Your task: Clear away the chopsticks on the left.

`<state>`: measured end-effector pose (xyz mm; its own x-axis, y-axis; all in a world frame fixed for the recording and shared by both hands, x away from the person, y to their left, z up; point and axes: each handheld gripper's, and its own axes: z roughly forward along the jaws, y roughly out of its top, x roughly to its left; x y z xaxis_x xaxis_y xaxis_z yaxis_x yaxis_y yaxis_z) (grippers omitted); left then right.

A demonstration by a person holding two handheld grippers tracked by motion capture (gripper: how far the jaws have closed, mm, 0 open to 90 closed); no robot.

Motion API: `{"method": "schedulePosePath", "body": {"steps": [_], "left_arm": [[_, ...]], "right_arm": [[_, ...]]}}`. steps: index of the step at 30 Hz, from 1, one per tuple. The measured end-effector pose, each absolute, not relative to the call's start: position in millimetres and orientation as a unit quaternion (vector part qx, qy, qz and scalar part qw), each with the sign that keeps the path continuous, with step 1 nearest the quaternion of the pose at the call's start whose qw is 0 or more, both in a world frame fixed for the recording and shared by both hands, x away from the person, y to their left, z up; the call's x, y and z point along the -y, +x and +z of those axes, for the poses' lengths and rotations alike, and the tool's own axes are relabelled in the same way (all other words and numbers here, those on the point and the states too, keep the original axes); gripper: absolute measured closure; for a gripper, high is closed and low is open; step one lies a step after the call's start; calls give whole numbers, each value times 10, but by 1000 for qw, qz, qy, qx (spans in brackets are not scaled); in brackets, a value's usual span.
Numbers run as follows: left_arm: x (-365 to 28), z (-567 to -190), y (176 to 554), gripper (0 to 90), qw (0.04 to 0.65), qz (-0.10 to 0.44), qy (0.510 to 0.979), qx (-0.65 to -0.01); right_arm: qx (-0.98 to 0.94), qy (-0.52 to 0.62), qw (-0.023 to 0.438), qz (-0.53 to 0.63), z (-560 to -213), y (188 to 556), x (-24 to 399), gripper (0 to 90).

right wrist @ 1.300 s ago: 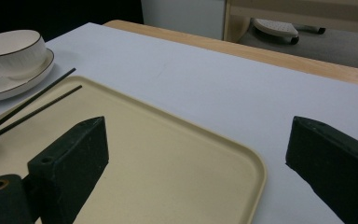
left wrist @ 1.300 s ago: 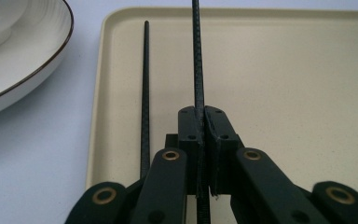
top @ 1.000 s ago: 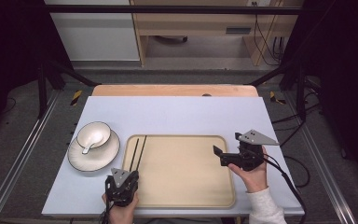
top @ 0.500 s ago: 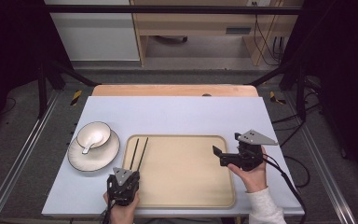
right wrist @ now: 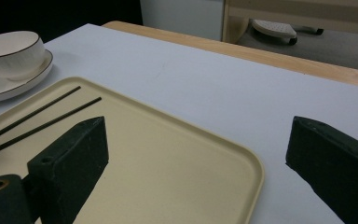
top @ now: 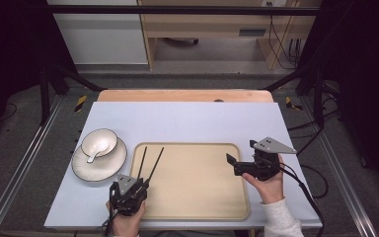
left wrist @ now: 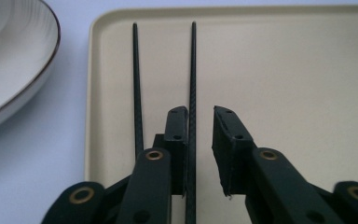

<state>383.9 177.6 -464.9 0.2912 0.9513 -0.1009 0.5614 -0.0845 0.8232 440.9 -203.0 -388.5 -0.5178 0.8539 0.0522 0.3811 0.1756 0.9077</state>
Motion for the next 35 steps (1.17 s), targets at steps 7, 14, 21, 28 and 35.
{"method": "schedulePosePath", "body": {"steps": [7, 14, 21, 28, 35], "left_arm": [[-1791, -4397, 3971, 620, 437, 230, 720, -488], [-1875, -4154, 4131, 473, 463, 211, 739, -442], [-2143, -4115, 4124, 325, 455, 227, 761, -402], [-2468, -4192, 4057, 208, 459, 227, 753, -414], [-2586, -4271, 4038, 178, 457, 227, 755, -412]], "right_arm": [[-723, 426, 247, 485, -3871, 4401, 2052, 58], [-719, 427, 247, 490, -3857, 4385, 2070, 57], [-714, 428, 253, 494, -3827, 4372, 2115, 54], [-710, 433, 255, 493, -3845, 4386, 2162, 50], [-713, 440, 254, 483, -3898, 4411, 2173, 52]]}}
